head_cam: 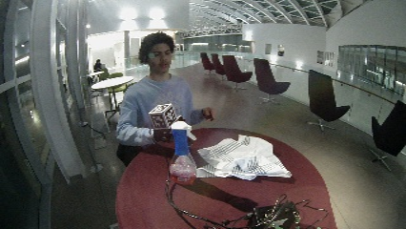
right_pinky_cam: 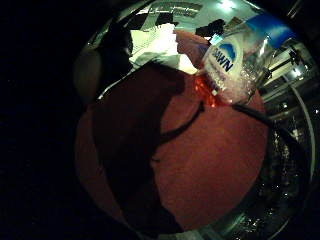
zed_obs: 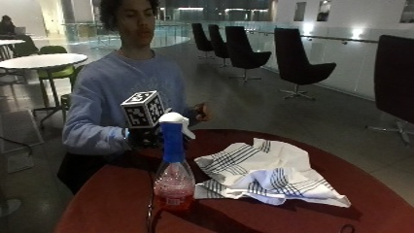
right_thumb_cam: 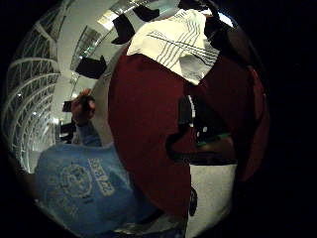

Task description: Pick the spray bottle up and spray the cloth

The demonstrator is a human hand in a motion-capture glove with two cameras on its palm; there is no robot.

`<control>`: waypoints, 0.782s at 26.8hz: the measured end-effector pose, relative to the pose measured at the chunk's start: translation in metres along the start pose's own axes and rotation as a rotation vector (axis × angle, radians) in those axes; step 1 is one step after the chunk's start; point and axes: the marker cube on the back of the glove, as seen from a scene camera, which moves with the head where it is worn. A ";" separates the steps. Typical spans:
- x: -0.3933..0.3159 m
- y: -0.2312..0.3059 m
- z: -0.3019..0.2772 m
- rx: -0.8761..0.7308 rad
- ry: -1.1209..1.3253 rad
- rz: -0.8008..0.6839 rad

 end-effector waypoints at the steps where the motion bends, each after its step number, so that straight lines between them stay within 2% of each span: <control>1: 0.000 0.000 0.000 -0.001 -0.002 0.001; 21: 0.022 0.005 -0.009 -0.010 -0.059 0.027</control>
